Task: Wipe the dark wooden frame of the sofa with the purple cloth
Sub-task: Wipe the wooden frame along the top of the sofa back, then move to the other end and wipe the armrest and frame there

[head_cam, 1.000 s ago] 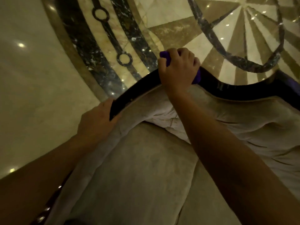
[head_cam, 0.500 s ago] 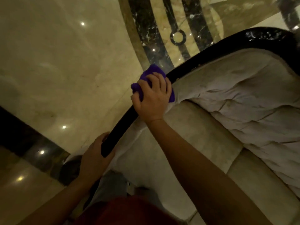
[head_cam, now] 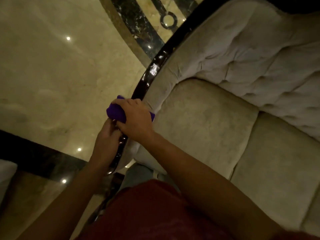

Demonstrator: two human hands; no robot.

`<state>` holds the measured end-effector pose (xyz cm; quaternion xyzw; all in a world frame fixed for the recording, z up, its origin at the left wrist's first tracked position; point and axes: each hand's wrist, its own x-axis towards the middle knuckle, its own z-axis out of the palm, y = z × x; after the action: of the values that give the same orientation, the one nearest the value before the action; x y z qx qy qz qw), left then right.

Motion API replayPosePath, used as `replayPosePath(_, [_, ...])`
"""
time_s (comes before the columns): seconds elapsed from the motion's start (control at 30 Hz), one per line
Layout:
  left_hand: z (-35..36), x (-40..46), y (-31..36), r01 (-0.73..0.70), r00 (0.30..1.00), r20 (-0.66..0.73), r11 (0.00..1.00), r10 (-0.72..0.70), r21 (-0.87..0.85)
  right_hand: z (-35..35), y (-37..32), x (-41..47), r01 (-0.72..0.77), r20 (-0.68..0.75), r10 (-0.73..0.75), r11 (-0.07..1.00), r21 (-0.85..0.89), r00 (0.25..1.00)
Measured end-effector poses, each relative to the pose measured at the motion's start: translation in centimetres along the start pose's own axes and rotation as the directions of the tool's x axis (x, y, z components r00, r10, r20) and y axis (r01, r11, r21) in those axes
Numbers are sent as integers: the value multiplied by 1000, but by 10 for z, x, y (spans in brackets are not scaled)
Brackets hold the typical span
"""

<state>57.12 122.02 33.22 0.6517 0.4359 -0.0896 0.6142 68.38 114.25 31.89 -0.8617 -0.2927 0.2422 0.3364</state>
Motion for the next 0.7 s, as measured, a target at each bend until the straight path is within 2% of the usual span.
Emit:
replayPosePath(0.07, [-2,-8,16,-2,1000,-4,1000,1,-30,-14,-5,-14,-204,61,195,951,234,979])
replayPosePath(0.17, [9,-21,34,16,998,61,997,-11,-79,-49,8,-48,-365,23,379,871,329,925])
replayPosePath(0.23, [26,-35,47,-6,983,184,999,14,-42,-77,18,-81,-390,-31,424,856,339,905])
replayPosePath(0.3, [60,-56,60,-37,939,344,999,29,16,-105,28,-127,-397,-96,455,847,355,885])
replayPosePath(0.37, [85,-73,71,-51,903,430,996,12,79,-125,28,-162,-392,-126,451,859,330,883])
replayPosePath(0.43, [127,-104,77,-84,832,555,988,-4,133,-147,33,-217,-400,-217,460,876,269,861])
replayPosePath(0.57, [210,-184,70,-188,706,708,959,-16,210,-173,53,-336,-453,-424,528,849,271,736])
replayPosePath(0.7, [280,-278,38,-214,598,800,950,-57,227,-180,71,-449,-473,-538,586,809,349,605])
